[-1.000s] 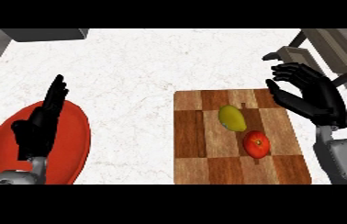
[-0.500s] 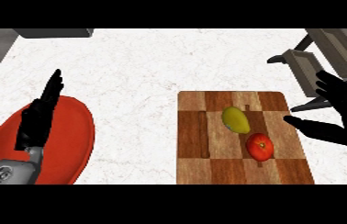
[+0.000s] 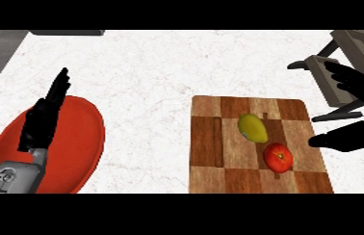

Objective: Pick the lemon from the cutting board and place it in the tiered basket

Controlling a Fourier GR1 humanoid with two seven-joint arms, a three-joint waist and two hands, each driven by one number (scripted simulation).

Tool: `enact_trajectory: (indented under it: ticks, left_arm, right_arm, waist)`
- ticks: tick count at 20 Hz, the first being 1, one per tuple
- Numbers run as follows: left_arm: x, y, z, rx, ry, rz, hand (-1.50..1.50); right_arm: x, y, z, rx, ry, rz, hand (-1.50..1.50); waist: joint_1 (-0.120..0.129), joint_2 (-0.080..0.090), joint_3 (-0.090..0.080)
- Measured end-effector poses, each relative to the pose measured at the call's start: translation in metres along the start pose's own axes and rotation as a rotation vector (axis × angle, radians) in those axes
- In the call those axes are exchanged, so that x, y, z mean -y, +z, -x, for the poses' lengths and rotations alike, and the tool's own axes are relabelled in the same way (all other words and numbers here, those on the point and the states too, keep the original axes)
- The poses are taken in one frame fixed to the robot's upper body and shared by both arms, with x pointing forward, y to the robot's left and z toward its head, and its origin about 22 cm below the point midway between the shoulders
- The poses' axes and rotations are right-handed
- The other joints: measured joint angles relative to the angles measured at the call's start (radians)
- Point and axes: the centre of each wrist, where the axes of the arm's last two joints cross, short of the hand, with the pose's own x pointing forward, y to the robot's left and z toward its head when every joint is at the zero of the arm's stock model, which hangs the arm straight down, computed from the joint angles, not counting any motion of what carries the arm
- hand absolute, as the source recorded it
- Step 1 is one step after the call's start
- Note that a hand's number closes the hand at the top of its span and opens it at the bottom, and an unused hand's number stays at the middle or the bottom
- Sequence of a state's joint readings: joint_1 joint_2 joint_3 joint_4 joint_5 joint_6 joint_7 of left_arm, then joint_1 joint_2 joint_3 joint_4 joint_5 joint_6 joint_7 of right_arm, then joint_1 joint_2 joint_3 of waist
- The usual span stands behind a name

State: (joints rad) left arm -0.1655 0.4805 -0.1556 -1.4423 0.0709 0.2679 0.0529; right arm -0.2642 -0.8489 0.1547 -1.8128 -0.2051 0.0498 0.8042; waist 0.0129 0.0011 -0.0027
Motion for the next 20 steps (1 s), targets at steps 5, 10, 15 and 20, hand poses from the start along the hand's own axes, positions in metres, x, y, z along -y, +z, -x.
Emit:
enact_trajectory:
  ticks: [5,10,15,20]
  left_arm:
    - [0.002,-0.003,0.0,-0.005,0.004,0.004,0.0]
    - [0.015,-0.003,0.005,-0.004,-0.002,0.009,0.0]
    - [0.006,-0.004,0.002,-0.005,0.002,0.0,0.0]
    - [0.001,-0.002,0.001,-0.007,-0.001,0.001,0.0]
  right_arm:
    - [-0.014,-0.011,-0.032,-0.076,0.051,-0.045,-1.5]
    - [-0.033,-0.033,-0.044,-0.135,0.06,-0.104,-1.5]
    - [-0.048,-0.045,-0.045,-0.181,0.099,-0.145,-1.5]
    - [-0.064,-0.054,-0.046,-0.212,0.141,-0.175,-1.5]
  waist:
    - [0.002,0.0,0.001]
    - [0.0,0.001,0.001]
    - [-0.002,0.0,0.002]
    - [-0.004,-0.001,0.002]
